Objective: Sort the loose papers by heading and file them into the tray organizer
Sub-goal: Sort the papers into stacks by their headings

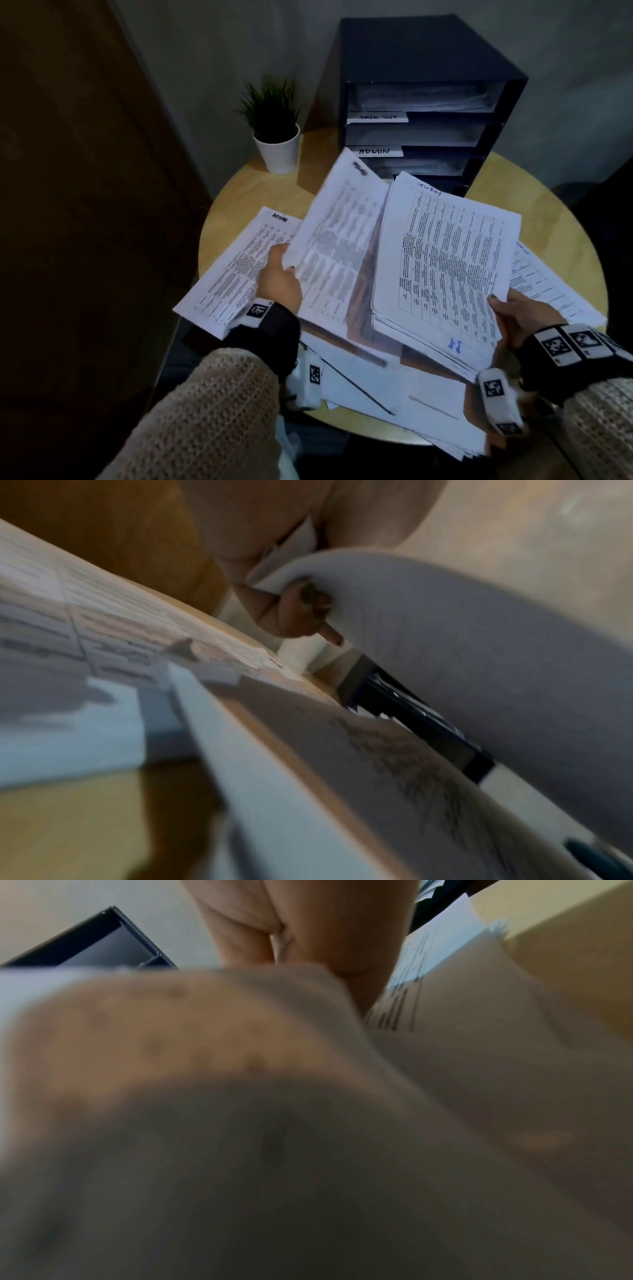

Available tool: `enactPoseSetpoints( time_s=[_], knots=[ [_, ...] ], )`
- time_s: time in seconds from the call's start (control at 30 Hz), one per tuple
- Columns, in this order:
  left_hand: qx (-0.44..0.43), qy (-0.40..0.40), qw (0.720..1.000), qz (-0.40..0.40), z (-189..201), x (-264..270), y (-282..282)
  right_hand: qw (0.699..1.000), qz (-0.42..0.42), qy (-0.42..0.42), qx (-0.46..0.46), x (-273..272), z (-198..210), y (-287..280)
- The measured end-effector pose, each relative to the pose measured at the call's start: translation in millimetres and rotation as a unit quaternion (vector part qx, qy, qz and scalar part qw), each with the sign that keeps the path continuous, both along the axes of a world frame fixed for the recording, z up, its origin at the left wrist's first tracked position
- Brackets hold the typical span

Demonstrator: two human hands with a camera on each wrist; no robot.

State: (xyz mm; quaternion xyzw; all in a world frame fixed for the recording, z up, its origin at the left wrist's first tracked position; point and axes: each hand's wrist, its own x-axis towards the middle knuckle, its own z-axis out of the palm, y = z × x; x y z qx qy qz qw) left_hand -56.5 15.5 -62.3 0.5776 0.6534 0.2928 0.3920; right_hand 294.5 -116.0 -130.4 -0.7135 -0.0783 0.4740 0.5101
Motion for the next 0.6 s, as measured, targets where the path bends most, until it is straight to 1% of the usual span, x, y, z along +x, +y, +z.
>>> enactPoseSetpoints(
  time_s=[0.13, 0.2, 0.27, 0.3, 0.33, 0.4, 0.47, 0.5, 0.53, 0.6],
  knots=[
    [-0.056, 0.056, 0.992, -0.095, -12, 22, -17, 0.999, 0.019, -0.025, -0.022, -4, 5, 0],
    [-0.083, 0.056, 0.987, -0.129, -14, 31, -26, 0.996, 0.04, -0.068, -0.048, -7, 10, 1],
    [-0.099, 0.053, 0.983, -0.145, -15, 38, -29, 0.989, 0.062, -0.118, -0.069, -9, 14, 2],
    [-0.094, 0.072, 0.982, -0.149, -13, 38, -27, 0.982, 0.078, -0.147, -0.083, -10, 15, 3],
    [-0.081, 0.11, 0.979, -0.149, -12, 37, -23, 0.974, 0.098, -0.179, -0.098, -11, 17, 4],
    [-0.063, 0.171, 0.978, -0.104, -14, 29, -8, 0.952, 0.142, -0.237, -0.133, -12, 21, 4],
    [-0.095, 0.181, 0.978, -0.041, -18, 16, 8, 0.924, 0.18, -0.293, -0.17, -15, 29, 4],
    [-0.116, 0.162, 0.98, -0.017, -19, 11, 15, 0.911, 0.197, -0.314, -0.182, -18, 34, 3],
    [-0.13, 0.126, 0.983, 0.004, -21, 7, 21, 0.902, 0.208, -0.326, -0.189, -21, 38, 3],
    [-0.148, 0.05, 0.987, 0.04, -20, 5, 27, 0.894, 0.219, -0.337, -0.196, -26, 45, 2]
  ],
)
